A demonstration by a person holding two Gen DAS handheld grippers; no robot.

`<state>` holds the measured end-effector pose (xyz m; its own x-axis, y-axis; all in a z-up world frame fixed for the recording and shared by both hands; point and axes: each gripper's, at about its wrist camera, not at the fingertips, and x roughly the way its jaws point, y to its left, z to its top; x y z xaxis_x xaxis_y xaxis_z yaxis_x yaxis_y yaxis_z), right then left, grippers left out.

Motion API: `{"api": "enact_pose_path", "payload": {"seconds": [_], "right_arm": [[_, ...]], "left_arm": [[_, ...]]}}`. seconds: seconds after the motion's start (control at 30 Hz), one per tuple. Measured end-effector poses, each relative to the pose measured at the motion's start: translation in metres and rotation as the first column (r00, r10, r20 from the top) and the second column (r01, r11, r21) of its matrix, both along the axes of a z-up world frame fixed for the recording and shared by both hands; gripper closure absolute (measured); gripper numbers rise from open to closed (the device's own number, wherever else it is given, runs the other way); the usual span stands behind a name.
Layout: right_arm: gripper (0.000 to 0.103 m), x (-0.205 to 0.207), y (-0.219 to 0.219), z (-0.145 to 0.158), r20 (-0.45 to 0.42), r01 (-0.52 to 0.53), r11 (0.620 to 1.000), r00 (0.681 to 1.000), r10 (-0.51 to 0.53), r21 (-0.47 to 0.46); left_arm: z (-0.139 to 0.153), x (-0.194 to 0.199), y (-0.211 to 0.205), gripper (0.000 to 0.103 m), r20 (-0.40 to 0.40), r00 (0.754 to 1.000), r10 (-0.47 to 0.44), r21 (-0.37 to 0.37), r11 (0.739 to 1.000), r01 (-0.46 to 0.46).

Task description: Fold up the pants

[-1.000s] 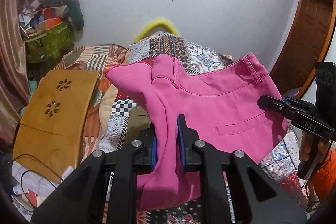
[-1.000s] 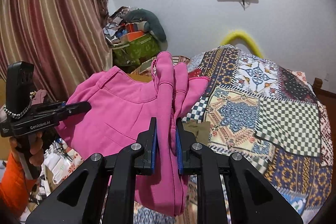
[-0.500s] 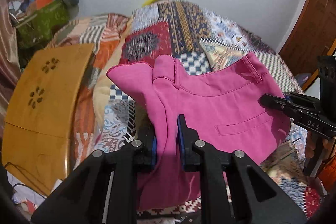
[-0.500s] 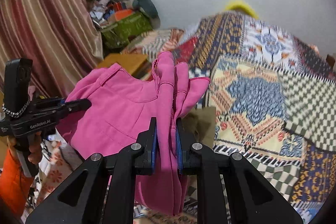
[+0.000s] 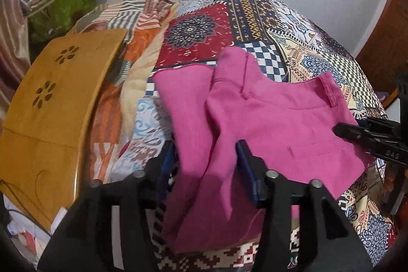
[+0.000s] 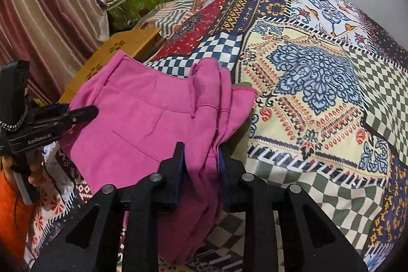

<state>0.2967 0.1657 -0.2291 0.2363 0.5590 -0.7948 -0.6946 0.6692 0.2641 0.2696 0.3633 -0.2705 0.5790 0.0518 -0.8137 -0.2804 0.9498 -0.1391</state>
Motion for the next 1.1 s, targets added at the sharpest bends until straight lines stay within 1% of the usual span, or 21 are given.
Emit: {"api": "enact_pose_path", "payload": {"seconds": [0.07, 0.13, 0.2, 0.33, 0.4, 0.43, 0.5, 0.63, 0.7, 0.77, 0.87, 1.0, 1.1], "right_arm": [[0.071, -0.001, -0.006, -0.001, -0.005, 0.005, 1.000, 1.000, -0.005, -0.008], [0.069, -0.003, -0.012, 0.000, 0.000, 0.007, 1.000, 1.000, -0.007, -0.015], [0.069, -0.004, -0.019, 0.003, 0.006, 0.015, 1.000, 1.000, -0.015, -0.021], [0.068, -0.005, -0.035, 0.016, 0.008, 0.042, 0.999, 0.999, -0.042, -0.029], [0.068, -0.008, -0.040, 0.027, 0.018, 0.050, 0.998, 0.999, -0.050, -0.027], [0.068, -0.010, -0.043, 0.034, 0.025, 0.053, 0.998, 0.998, -0.052, -0.020], [0.068, -0.015, -0.046, 0.047, 0.040, 0.054, 0.999, 0.998, -0.054, -0.001], [0.068, -0.034, -0.054, 0.084, 0.097, 0.049, 0.997, 0.994, -0.054, 0.058], [0.068, -0.045, -0.058, 0.105, 0.122, 0.043, 0.994, 0.991, -0.055, 0.096], [0.068, -0.059, -0.063, 0.126, 0.148, 0.033, 0.990, 0.988, -0.053, 0.138], [0.068, -0.082, -0.072, 0.156, 0.201, 0.011, 0.982, 0.978, -0.050, 0.191], [0.068, -0.116, -0.087, 0.190, 0.268, -0.022, 0.964, 0.962, -0.052, 0.264], [0.068, -0.143, -0.099, 0.211, 0.316, -0.051, 0.948, 0.947, -0.054, 0.315]], "left_arm": [[-0.001, -0.007, 0.003, 0.050, 0.000, 1.000, 0.007, -0.022, 1.000, -0.007], [-0.001, -0.014, 0.006, 0.050, -0.009, 1.000, 0.018, -0.038, 0.999, -0.018], [0.003, -0.019, 0.005, 0.050, -0.016, 1.000, 0.027, -0.034, 0.999, -0.027], [0.020, -0.029, -0.002, 0.050, -0.032, 0.998, 0.048, 0.034, 0.998, -0.047], [0.037, -0.036, -0.009, 0.050, -0.020, 0.998, 0.052, 0.073, 0.996, -0.051], [0.043, -0.039, -0.011, 0.050, -0.011, 0.999, 0.050, 0.078, 0.996, -0.049], [0.066, -0.049, -0.021, 0.050, 0.020, 0.999, 0.046, 0.097, 0.994, -0.048], [0.109, -0.068, -0.042, 0.050, 0.086, 0.996, 0.037, 0.128, 0.991, -0.048], [0.132, -0.080, -0.055, 0.050, 0.123, 0.992, 0.018, 0.141, 0.989, -0.036], [0.156, -0.093, -0.071, 0.050, 0.167, 0.986, -0.001, 0.175, 0.984, -0.029], [0.191, -0.117, -0.097, 0.050, 0.233, 0.972, -0.025, 0.206, 0.978, -0.024], [0.228, -0.152, -0.124, 0.050, 0.319, 0.948, -0.025, 0.207, 0.977, -0.044], [0.255, -0.183, -0.145, 0.050, 0.394, 0.919, -0.023, 0.207, 0.976, -0.064]]}}
